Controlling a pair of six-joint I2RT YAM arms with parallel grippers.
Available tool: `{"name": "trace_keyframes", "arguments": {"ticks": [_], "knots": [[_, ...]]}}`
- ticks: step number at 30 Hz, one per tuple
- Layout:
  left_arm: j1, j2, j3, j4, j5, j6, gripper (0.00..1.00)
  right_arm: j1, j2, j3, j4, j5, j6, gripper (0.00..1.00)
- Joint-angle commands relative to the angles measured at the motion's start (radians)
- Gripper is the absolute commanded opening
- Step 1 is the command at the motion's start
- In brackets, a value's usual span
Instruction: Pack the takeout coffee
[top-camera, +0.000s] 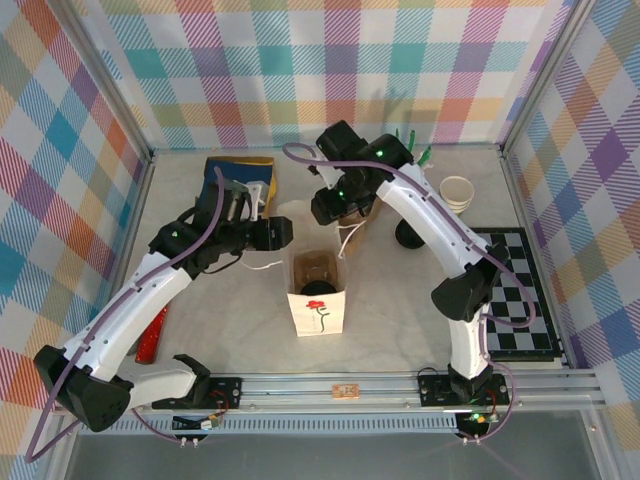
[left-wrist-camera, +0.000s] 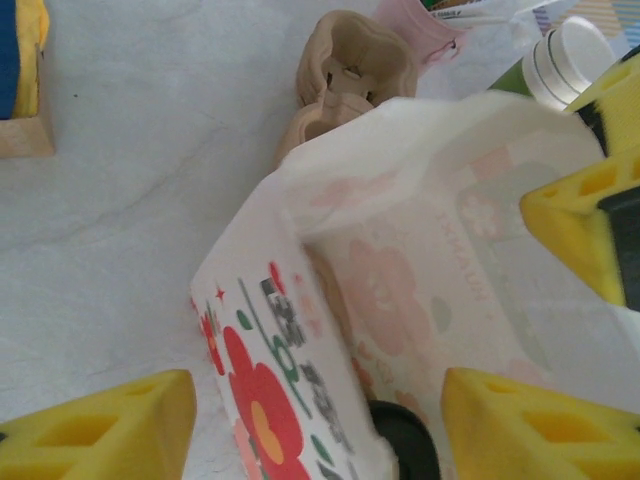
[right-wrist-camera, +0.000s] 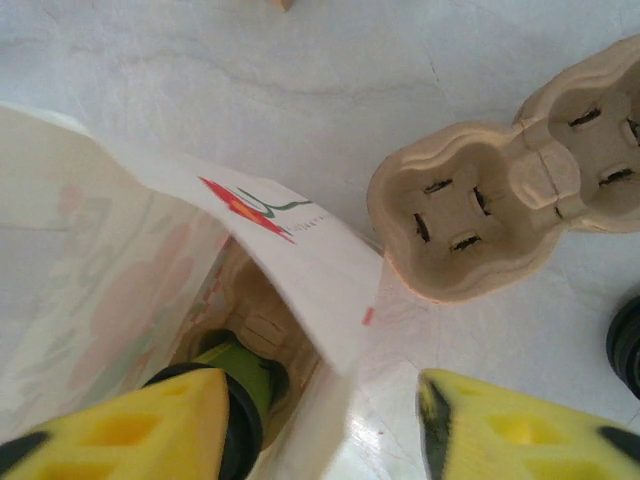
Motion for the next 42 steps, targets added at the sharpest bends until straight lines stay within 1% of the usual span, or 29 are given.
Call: {"name": "trace_keyframes", "arguments": {"ticks": [1,3,4,6,10,13,15,16,18,22,24,26,28,31,34,36,37,38,40,42], "knots": [[0.010,-0.019,0.040,-0.052,-0.032,0.017,0.76,-0.006,0.005,0.067,-0.051,-0.019,-0.006,0.65],[0.011,-0.028,0.055,-0.071,-0.053,0.027,0.81,-0.005,0.005,0.094,-0.064,-0.023,-0.005,0.73],[0.012,-0.030,0.062,-0.080,-0.063,0.032,0.82,-0.005,0.004,0.107,-0.071,-0.022,-0.006,0.75],[0.012,-0.037,0.076,-0.097,-0.085,0.038,0.85,-0.005,0.004,0.140,-0.087,-0.021,-0.007,0.78],[0.015,-0.053,0.102,-0.110,-0.102,0.042,0.87,-0.006,-0.013,0.182,-0.105,-0.011,-0.007,0.81],[0.015,-0.080,0.110,-0.083,-0.079,0.043,0.88,-0.005,-0.044,0.181,-0.100,0.007,-0.005,0.83],[0.015,-0.113,0.099,-0.043,-0.065,0.046,0.88,-0.005,-0.072,0.161,-0.087,0.028,-0.004,0.85],[0.015,-0.127,0.096,-0.031,-0.065,0.048,0.89,-0.006,-0.088,0.143,-0.076,0.038,-0.004,0.89],[0.015,-0.154,0.091,-0.012,-0.072,0.054,0.89,-0.005,-0.130,0.093,-0.042,0.072,-0.003,0.99],[0.015,-0.207,0.058,0.031,-0.081,0.067,0.89,-0.010,-0.211,-0.009,0.015,0.152,0.003,0.99],[0.015,-0.258,0.010,0.098,-0.042,0.086,0.89,-0.026,-0.257,-0.075,0.053,0.180,0.008,0.99],[0.015,-0.319,-0.056,0.191,-0.001,0.086,0.90,-0.058,-0.294,-0.130,0.086,0.173,0.022,0.99],[0.015,-0.357,-0.089,0.231,-0.004,0.082,0.90,-0.100,-0.327,-0.182,0.119,0.165,0.041,0.99],[0.015,-0.368,-0.092,0.212,-0.066,0.083,0.90,-0.184,-0.367,-0.245,0.164,0.136,0.065,0.99],[0.015,-0.359,-0.091,0.197,-0.091,0.074,0.90,-0.282,-0.381,-0.281,0.193,0.101,0.090,1.00],[0.015,-0.351,-0.092,0.194,-0.117,0.039,0.90,-0.339,-0.379,-0.294,0.214,0.067,0.095,0.98],[0.024,-0.346,-0.084,0.188,-0.137,-0.005,0.91,-0.367,-0.371,-0.295,0.223,0.059,0.094,0.97],[0.045,-0.338,-0.075,0.192,-0.127,-0.038,0.91,-0.394,-0.359,-0.286,0.226,0.050,0.093,0.96],[0.099,-0.304,-0.038,0.205,-0.065,-0.081,0.91,-0.441,-0.329,-0.254,0.227,0.021,0.089,0.95],[0.153,-0.245,0.022,0.186,-0.013,-0.093,0.91,-0.482,-0.296,-0.216,0.231,-0.002,0.084,0.94]]}}
